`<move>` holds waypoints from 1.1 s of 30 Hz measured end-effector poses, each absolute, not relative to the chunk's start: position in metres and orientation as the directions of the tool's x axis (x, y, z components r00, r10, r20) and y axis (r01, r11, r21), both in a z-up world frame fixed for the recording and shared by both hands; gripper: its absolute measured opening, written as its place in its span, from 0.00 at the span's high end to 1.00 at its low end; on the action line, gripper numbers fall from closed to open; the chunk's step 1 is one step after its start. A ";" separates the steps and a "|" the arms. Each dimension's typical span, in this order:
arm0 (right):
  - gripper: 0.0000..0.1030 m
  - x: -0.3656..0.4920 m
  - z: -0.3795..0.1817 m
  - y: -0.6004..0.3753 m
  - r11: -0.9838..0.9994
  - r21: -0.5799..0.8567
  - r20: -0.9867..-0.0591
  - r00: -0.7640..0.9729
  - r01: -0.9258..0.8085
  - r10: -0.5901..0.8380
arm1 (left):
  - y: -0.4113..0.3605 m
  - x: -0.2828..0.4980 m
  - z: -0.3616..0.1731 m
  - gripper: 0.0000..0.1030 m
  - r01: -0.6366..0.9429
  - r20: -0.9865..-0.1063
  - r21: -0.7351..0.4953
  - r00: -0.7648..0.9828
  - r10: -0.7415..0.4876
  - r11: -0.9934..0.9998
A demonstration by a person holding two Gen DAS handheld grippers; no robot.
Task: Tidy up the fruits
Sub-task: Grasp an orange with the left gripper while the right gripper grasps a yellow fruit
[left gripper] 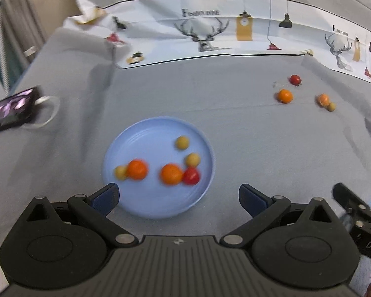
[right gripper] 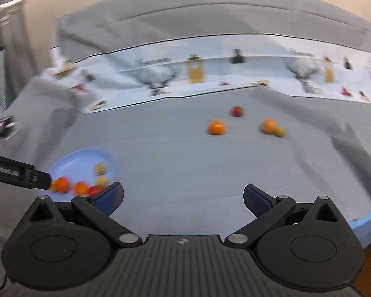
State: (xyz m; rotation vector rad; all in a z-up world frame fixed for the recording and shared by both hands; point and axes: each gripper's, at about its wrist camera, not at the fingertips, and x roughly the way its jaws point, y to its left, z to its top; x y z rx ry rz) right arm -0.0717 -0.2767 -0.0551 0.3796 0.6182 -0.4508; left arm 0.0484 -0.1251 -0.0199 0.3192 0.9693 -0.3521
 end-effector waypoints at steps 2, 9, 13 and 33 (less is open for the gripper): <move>0.01 -0.069 -0.064 -0.302 0.806 0.196 -0.630 0.702 0.559 -0.333 | -0.151 0.063 -0.026 0.00 0.452 -0.846 0.101 0.508 -0.163 0.886; 0.01 -0.044 -0.108 -0.412 0.685 0.146 -0.632 0.600 0.713 -0.490 | -0.265 0.112 -0.059 0.00 0.542 -0.815 0.163 0.545 -0.197 0.825; 0.01 -0.014 -0.149 -0.477 0.657 0.110 -0.646 0.556 0.746 -0.523 | -0.338 0.142 -0.091 0.00 0.614 -0.795 0.202 0.558 -0.239 0.763; 0.73 0.061 -0.218 -0.545 0.755 0.051 -0.696 0.566 0.653 -0.443 | -0.435 0.213 -0.175 0.53 0.685 -0.868 -0.010 0.356 -0.347 0.728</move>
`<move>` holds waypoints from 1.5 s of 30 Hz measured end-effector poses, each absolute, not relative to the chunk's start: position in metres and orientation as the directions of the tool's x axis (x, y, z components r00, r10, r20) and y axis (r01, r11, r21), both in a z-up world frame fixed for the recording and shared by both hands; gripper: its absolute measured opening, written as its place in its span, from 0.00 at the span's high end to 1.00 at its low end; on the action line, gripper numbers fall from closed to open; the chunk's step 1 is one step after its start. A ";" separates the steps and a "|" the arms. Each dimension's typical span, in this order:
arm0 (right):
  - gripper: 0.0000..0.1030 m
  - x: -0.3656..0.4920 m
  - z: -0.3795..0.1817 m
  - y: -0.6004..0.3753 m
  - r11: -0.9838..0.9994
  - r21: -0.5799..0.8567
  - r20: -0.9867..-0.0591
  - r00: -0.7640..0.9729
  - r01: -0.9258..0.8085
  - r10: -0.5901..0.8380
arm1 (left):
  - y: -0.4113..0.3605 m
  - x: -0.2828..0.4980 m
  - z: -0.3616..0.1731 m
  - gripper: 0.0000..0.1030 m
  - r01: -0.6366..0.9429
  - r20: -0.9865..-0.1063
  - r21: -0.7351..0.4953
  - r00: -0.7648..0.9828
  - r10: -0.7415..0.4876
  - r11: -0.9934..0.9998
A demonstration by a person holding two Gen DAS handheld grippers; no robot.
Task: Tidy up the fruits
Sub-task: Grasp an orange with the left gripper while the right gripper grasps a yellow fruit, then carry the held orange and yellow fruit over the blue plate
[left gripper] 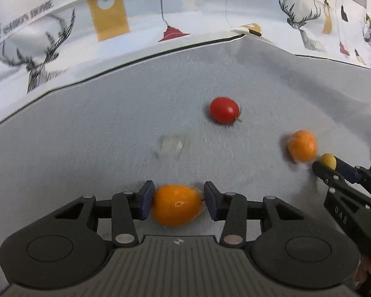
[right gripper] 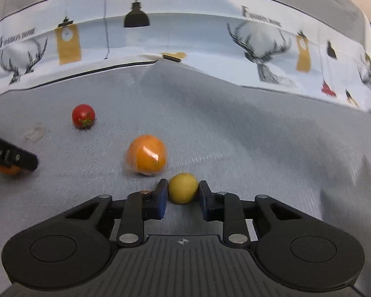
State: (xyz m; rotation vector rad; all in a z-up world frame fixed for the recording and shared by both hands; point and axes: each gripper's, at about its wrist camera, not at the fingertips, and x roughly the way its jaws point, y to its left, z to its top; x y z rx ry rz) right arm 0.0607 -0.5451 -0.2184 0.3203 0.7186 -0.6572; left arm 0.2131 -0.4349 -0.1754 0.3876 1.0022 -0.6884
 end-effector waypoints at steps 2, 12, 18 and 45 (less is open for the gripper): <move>0.73 0.050 -0.211 -0.543 0.716 0.084 -0.713 0.543 0.693 -0.443 | -0.417 0.203 -0.166 0.53 0.684 -0.865 -0.027 0.350 -0.360 0.729; 0.73 -0.019 -0.143 -0.465 0.686 0.181 -0.679 0.594 0.705 -0.431 | -0.291 0.131 -0.083 0.53 0.626 -0.862 -0.036 0.375 -0.341 0.779; 0.73 -0.039 -0.083 -0.382 0.794 0.246 -0.628 0.716 0.556 -0.307 | -0.203 0.096 -0.028 0.53 0.565 -0.834 -0.003 0.454 -0.314 0.825; 0.73 -0.071 0.026 -0.138 0.980 0.172 -0.557 0.830 0.095 0.018 | 0.024 -0.014 0.021 0.53 0.386 -0.761 -0.047 0.583 -0.284 0.921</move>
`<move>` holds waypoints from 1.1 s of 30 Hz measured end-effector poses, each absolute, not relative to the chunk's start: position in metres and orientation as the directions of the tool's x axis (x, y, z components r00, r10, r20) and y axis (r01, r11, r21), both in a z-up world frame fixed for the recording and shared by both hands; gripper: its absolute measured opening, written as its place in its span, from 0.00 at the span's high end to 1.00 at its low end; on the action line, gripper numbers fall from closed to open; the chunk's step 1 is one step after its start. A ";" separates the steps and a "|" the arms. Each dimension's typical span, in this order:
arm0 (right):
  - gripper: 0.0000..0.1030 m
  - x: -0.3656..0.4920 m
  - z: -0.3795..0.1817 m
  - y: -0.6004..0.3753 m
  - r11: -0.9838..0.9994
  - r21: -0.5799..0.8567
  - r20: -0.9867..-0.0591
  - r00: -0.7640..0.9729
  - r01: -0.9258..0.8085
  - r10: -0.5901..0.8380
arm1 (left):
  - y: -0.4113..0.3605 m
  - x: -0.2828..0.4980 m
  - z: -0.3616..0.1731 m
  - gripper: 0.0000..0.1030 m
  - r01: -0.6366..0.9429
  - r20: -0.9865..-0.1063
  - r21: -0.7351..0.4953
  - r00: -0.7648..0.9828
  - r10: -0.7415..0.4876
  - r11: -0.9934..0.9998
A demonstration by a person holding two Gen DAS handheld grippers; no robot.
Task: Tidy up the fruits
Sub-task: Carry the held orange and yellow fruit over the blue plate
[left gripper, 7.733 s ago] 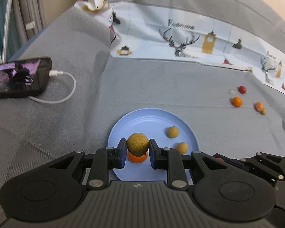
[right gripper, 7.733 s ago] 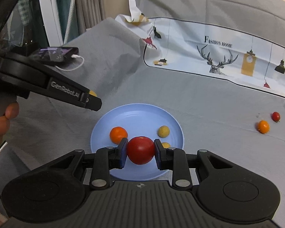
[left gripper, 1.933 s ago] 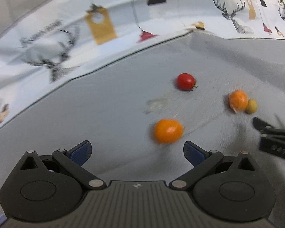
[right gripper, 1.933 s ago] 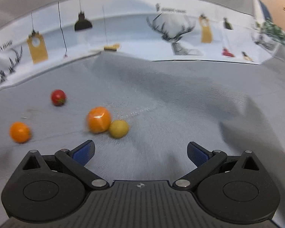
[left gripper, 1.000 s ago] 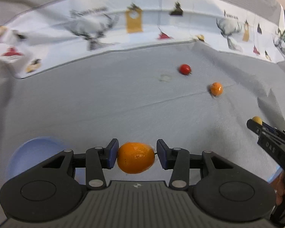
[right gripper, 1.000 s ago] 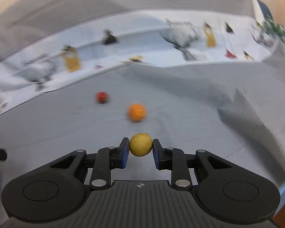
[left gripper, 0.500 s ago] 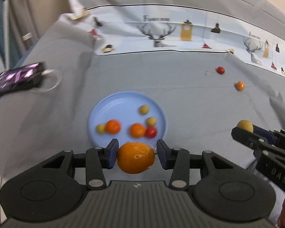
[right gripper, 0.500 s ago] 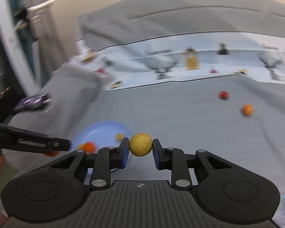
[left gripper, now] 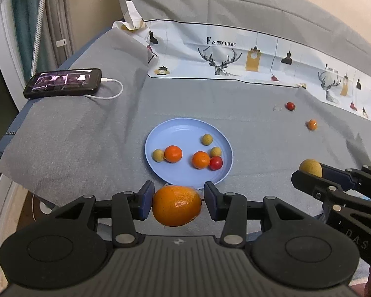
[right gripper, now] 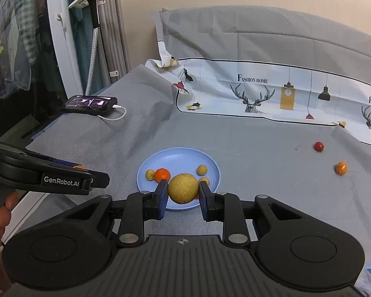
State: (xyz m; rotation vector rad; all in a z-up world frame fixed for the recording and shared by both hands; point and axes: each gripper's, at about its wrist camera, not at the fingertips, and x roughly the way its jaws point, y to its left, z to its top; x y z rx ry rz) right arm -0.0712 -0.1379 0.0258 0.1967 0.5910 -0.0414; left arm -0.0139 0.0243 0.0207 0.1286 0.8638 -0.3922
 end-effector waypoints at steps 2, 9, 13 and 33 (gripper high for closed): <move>0.73 -0.071 0.026 -0.134 0.983 0.160 -0.559 0.829 0.094 0.011 | 0.028 -0.013 0.020 0.53 0.385 -0.760 -0.053 0.584 -0.287 0.921; 0.73 -0.068 0.029 -0.131 0.986 0.141 -0.563 0.827 0.094 0.002 | 0.035 -0.014 0.020 0.53 0.379 -0.752 -0.070 0.588 -0.298 0.923; 0.73 -0.068 0.028 -0.129 0.986 0.136 -0.564 0.826 0.092 0.001 | 0.036 -0.013 0.019 0.53 0.375 -0.752 -0.074 0.588 -0.299 0.924; 0.73 -0.056 0.022 -0.127 0.988 0.129 -0.595 0.804 0.090 0.005 | 0.035 -0.003 0.012 0.53 0.370 -0.760 -0.073 0.581 -0.292 0.926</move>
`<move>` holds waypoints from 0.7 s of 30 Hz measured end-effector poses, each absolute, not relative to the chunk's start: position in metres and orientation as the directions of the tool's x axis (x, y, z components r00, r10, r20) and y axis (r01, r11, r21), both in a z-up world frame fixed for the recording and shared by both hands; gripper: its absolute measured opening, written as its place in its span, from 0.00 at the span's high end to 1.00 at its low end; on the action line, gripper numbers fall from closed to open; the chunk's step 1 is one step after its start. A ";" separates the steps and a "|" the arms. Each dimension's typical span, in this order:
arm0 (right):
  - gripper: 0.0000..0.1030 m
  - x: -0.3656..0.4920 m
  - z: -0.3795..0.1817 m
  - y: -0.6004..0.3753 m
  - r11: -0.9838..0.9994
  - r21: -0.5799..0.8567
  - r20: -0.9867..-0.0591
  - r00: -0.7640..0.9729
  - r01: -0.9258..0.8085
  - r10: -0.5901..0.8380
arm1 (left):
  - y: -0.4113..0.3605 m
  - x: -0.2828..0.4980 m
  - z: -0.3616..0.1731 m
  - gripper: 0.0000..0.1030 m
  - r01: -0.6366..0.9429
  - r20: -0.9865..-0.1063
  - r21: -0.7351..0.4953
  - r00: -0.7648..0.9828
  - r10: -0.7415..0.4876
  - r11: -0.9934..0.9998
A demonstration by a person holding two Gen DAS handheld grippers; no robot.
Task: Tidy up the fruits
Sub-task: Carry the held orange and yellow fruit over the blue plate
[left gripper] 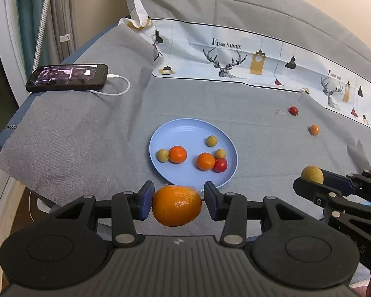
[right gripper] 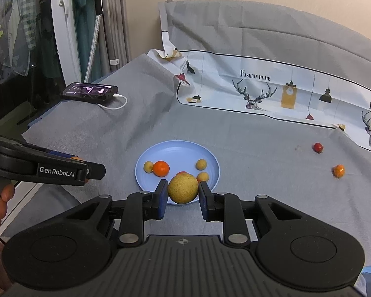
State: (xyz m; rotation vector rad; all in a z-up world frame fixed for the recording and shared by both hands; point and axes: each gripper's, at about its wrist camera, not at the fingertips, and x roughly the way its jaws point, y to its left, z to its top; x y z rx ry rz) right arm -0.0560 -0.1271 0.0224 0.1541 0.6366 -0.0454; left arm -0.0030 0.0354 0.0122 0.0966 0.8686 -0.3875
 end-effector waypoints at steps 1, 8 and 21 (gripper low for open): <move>0.73 -0.055 0.022 -0.127 0.988 0.129 -0.597 0.802 0.089 0.006 | 0.035 -0.002 0.012 0.53 0.369 -0.761 -0.075 0.580 -0.292 0.926; 0.73 -0.047 0.017 -0.130 0.987 0.132 -0.608 0.794 0.092 0.008 | 0.030 0.010 0.013 0.53 0.360 -0.762 -0.071 0.582 -0.284 0.930; 0.73 -0.006 0.003 -0.143 0.979 0.179 -0.629 0.777 0.095 0.040 | 0.016 0.059 0.002 0.53 0.349 -0.780 -0.059 0.568 -0.262 0.935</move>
